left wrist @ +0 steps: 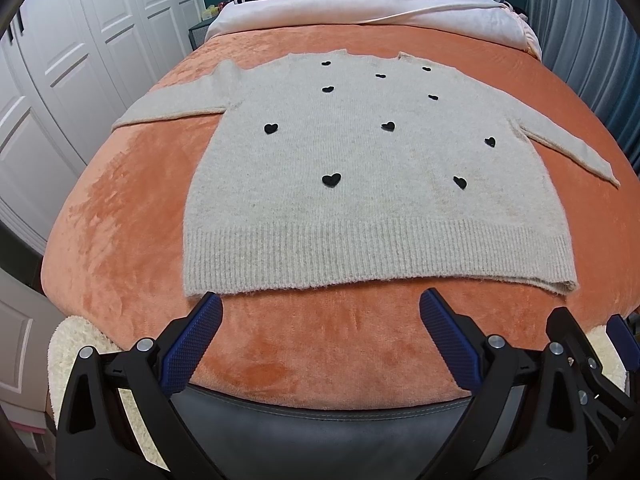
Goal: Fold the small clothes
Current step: 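Grasp a sleeve cuff with the right tool and fold it across the sweater body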
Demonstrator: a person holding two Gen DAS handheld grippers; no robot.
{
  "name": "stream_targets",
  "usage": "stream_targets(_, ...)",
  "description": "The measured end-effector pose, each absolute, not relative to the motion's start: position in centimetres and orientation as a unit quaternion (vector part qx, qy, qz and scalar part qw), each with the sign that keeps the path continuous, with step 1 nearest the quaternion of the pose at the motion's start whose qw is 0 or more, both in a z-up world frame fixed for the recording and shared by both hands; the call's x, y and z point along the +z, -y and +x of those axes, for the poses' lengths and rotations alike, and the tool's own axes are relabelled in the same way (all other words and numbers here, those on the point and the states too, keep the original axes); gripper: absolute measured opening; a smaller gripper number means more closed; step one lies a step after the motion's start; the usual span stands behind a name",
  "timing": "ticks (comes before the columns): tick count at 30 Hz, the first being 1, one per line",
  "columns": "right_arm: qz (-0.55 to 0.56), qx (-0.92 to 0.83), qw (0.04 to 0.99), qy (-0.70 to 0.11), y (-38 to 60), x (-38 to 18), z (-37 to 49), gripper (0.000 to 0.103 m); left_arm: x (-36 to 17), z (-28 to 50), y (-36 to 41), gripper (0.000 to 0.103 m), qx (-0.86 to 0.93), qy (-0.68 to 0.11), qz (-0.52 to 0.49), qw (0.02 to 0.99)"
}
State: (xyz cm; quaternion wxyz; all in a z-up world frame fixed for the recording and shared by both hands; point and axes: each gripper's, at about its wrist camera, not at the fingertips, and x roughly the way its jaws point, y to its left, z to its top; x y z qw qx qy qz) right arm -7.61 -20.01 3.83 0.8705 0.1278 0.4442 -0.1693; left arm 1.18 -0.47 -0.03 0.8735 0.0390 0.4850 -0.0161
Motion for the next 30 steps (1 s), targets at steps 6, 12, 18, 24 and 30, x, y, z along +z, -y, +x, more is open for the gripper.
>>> stream_targets(6, 0.138, -0.157, 0.865, -0.457, 21.1, 2.7, -6.5, 0.098, -0.9, 2.1, 1.2, 0.097, -0.018, -0.495, 0.049, 0.867)
stream_targets(12, 0.208, -0.177, 0.854, -0.443, 29.6, 1.5, -3.9, 0.098, -2.1, 4.9, 0.1, 0.098, -0.003, -0.505, 0.032, 0.863)
stream_targets(18, 0.277, -0.260, 0.838, -0.392, 45.8, 1.1, 1.4, 0.098, -3.2, 8.8, -1.8, 0.098, 0.024, -0.506, 0.021, 0.862)
stream_targets(24, 0.386, -0.317, 0.785, -0.365, 60.8, -3.3, 7.4, 0.098, -4.4, 12.1, -3.9, 0.098, 0.028, -0.519, -0.039, 0.853)
stream_targets(30, 0.453, -0.378, 0.751, -0.295, 66.4, -5.8, 10.9, 0.080, -4.9, 14.8, -4.9, 0.098, 0.043, -0.513, -0.054, 0.856)
